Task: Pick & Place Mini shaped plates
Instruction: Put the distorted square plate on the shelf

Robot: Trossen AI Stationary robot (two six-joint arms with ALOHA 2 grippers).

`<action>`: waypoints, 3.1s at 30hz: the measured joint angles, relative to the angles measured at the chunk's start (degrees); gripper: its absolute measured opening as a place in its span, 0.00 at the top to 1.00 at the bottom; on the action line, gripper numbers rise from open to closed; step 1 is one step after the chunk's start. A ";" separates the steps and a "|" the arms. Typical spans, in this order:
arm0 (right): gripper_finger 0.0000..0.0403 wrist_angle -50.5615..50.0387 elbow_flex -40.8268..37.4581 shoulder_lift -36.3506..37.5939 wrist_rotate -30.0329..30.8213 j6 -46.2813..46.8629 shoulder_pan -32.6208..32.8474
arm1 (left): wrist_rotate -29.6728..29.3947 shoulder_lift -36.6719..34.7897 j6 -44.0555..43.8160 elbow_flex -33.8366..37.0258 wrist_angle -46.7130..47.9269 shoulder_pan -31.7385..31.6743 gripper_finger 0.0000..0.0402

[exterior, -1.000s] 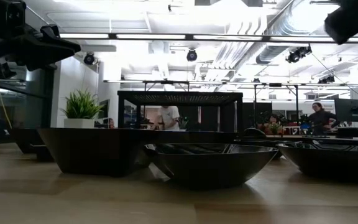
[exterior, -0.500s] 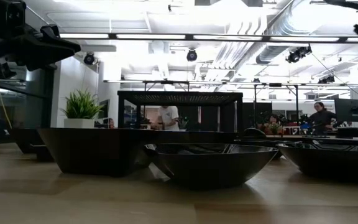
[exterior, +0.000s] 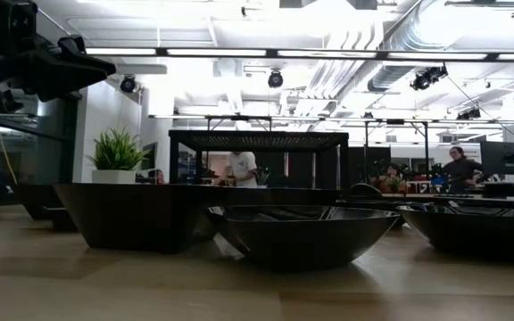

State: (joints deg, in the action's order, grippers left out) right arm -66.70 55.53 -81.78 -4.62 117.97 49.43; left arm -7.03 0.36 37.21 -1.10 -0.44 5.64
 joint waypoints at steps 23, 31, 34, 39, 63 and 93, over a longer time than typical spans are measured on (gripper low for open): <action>0.55 9.16 -9.68 0.00 0.83 3.27 -0.31 | 0.00 0.02 0.00 0.00 0.01 -0.01 0.70; 0.55 9.30 -9.86 0.00 0.82 4.59 -1.84 | 0.00 0.01 0.00 0.00 0.00 0.00 0.70; 0.55 11.27 -12.05 0.00 0.60 4.59 -3.00 | -0.01 0.00 0.00 0.00 -0.01 0.00 0.70; 0.55 14.58 -15.24 0.00 0.39 4.53 -3.72 | 0.00 0.00 0.00 0.00 0.00 -0.01 0.70; 0.91 14.86 -15.52 3.46 0.82 3.04 -3.72 | -0.02 0.00 0.00 0.00 -0.01 -0.01 0.70; 1.00 10.22 -7.69 7.42 -2.38 -3.35 -3.69 | 0.00 0.00 0.00 0.00 -0.01 -0.01 0.70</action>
State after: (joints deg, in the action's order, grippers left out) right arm -56.48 47.83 -74.36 -6.99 114.62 45.74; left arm -7.03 0.37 37.21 -1.10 -0.44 5.63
